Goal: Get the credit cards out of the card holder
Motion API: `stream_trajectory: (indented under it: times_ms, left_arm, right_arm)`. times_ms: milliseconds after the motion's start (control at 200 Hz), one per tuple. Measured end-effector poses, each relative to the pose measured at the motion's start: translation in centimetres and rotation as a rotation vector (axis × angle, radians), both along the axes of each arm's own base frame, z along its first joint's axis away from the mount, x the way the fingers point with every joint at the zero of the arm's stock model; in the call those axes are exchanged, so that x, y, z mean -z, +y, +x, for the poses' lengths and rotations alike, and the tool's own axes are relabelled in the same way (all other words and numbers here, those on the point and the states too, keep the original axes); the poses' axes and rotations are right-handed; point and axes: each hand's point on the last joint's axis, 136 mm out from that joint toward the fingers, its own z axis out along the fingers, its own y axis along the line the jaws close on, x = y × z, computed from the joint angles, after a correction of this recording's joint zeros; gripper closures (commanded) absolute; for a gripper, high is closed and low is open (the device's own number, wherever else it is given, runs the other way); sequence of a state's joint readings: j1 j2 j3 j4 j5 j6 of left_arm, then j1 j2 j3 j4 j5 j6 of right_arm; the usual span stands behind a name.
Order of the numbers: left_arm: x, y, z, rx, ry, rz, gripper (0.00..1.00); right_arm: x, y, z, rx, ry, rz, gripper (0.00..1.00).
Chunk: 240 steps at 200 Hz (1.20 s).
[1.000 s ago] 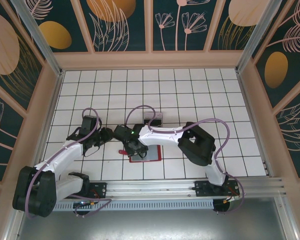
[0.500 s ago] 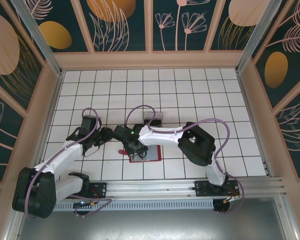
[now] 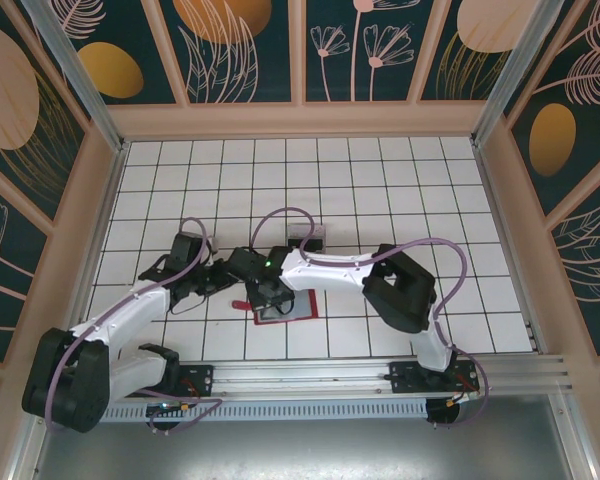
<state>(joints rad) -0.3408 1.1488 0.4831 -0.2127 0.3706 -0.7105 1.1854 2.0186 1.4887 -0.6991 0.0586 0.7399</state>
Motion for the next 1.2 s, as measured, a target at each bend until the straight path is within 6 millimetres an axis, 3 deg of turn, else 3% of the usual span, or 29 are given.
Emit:
stream_trajectory:
  times_ms: [195,465,761,1026,1201]
  left_arm:
    - [0.5,-1.7,-0.7,0.048,0.024,-0.018,0.78]
    - [0.9,-3.5,-1.2,0.091,0.039,-0.042,0.79]
    - [2.1,-5.2,-2.5,0.143,0.083,-0.039,0.80]
    - [3.6,-6.4,-3.8,0.196,0.132,-0.020,0.80]
    - [3.3,-7.6,-3.8,0.224,0.130,-0.024,0.80]
  right_arm:
    - [-1.5,0.1,0.2,0.023,-0.006,0.092,0.96]
    - [-1.3,-1.9,0.7,0.093,0.031,0.179,0.94]
    - [-1.9,-2.1,0.6,0.120,0.056,0.266,0.90]
    - [-2.5,-2.7,0.5,0.142,0.067,0.299,0.77]
    - [-3.3,-3.9,0.8,0.159,0.052,0.317,0.70]
